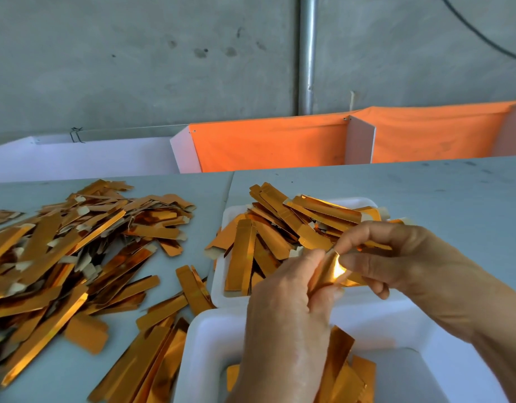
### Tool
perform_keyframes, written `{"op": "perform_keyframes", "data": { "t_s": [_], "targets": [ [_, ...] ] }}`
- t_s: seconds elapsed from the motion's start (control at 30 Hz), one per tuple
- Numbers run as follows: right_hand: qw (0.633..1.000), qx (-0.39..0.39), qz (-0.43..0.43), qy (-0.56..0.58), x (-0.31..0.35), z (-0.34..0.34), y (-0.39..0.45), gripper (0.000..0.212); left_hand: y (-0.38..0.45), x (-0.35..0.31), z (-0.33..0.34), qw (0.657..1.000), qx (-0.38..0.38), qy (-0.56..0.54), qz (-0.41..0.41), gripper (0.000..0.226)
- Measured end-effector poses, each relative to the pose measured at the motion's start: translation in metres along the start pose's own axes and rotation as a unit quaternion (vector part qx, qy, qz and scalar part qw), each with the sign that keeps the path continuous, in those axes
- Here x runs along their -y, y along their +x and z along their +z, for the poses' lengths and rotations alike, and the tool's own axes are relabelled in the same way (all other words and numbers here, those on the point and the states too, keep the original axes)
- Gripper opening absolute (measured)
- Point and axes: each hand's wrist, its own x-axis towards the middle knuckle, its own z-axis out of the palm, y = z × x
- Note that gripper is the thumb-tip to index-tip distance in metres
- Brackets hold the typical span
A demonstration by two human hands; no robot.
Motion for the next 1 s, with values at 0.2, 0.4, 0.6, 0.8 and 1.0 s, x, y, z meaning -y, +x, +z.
{"op": "perform_keyframes", "data": {
  "t_s": [0.2,0.4,0.6,0.8,1.0],
  "targets": [
    [0.998,0.011,0.026,0.063,-0.002,0.000,0.001,0.007,-0.001,-0.002,0.003,0.999,-0.002,0.026,0.033,0.044],
    [0.987,0.033,0.031,0.155,-0.001,-0.005,-0.001,0.021,-0.001,-0.001,0.002,0.999,-0.002,0.000,0.045,0.039],
    [0.981,0.030,0.050,0.187,-0.005,-0.013,0.000,0.016,0.001,0.000,0.000,0.998,0.022,-0.050,0.043,0.037],
    [0.976,0.056,0.074,0.196,-0.008,-0.018,0.000,0.014,0.002,0.003,-0.001,0.995,0.053,-0.062,0.064,0.042],
    [0.965,0.100,0.099,0.221,-0.011,-0.022,0.000,0.014,0.003,0.001,-0.001,0.991,0.074,-0.070,0.091,0.051]
  ]
}}
